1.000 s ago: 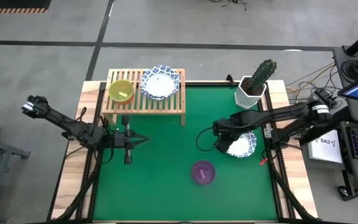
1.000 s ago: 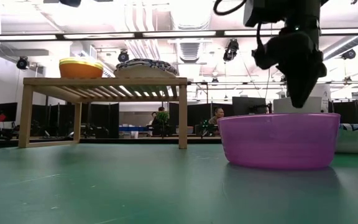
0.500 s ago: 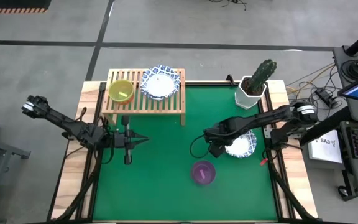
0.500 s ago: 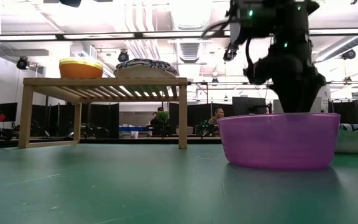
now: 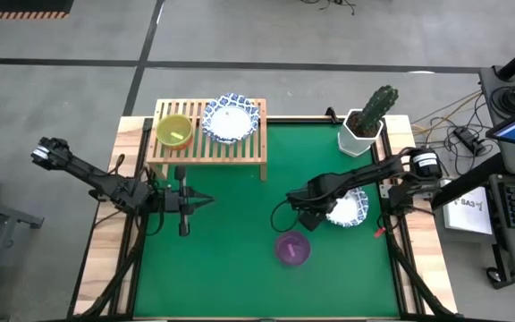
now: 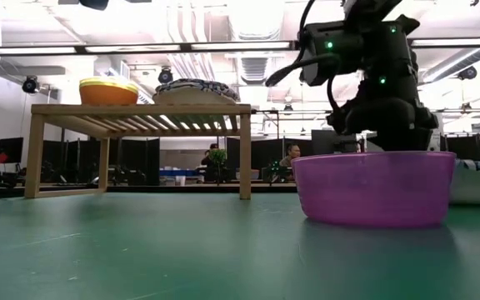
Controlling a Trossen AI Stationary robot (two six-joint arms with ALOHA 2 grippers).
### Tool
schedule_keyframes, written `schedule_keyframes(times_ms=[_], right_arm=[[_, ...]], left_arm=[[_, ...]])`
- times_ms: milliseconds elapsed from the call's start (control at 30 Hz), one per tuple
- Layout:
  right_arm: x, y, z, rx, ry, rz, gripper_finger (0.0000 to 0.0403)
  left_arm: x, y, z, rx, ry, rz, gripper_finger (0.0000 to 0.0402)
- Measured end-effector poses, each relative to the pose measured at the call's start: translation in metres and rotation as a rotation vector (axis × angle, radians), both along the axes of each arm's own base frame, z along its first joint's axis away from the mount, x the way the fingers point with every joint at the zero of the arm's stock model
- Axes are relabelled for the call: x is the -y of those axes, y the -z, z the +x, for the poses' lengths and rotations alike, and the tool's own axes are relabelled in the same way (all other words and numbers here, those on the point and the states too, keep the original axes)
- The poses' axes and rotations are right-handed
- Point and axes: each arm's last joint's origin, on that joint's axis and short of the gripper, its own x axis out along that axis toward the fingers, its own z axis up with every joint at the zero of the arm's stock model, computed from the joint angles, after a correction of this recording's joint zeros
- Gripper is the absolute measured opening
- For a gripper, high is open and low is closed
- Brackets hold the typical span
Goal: Place and stack bowls onto a shelf
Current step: Stack the blue patterned bowl on top of another blue patterned bowl on the shelf
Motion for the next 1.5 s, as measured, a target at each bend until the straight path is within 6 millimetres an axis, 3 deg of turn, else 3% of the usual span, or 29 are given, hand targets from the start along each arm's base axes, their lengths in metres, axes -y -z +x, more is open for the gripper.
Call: schedule_keyframes(times_ms=[133, 233, 467, 767, 933, 1233, 1367, 1500], right_arm=[[0.0, -0.009, -0.001, 0.033, -0.024, 0.018, 0.0023], [-0.001, -0.022, 0.001, 0.082, -0.055, 0.038, 0.0014], [-0.003, -0.086, 0.012, 0.292, -0.267, 0.026, 0.0013], [0.008, -0.183, 0.021, 0.555, -0.465, -0.459, 0.0013], [0.014, -0.217, 0.029, 0.62, -0.62, -0.725, 0.0013], [0.035, -0.245, 0.057, 0.819, -0.876, -1.021, 0.0013], [0.052, -0.242, 0.072, 0.965, -0.957, -0.965, 0.0013], [0.071, -0.229, 0.087, 0.963, -0.97, -0.972, 0.0013]], left_arm=[[0.0, 0.0, 0.0, 0.0, -0.013, 0.0, 0.0], [0.0, 0.0, 0.0, 0.005, -0.015, -0.002, 0.0], [-0.002, -0.019, -0.004, 0.175, -0.017, -0.065, 0.0], [-0.006, -0.026, -0.011, 0.218, -0.016, -0.106, 0.0], [-0.006, -0.026, -0.012, 0.219, -0.016, -0.11, 0.0], [-0.006, -0.026, -0.012, 0.219, -0.016, -0.11, 0.0], [-0.006, -0.026, -0.012, 0.217, -0.017, -0.103, 0.0], [-0.006, -0.026, -0.012, 0.215, -0.017, -0.101, 0.0]])
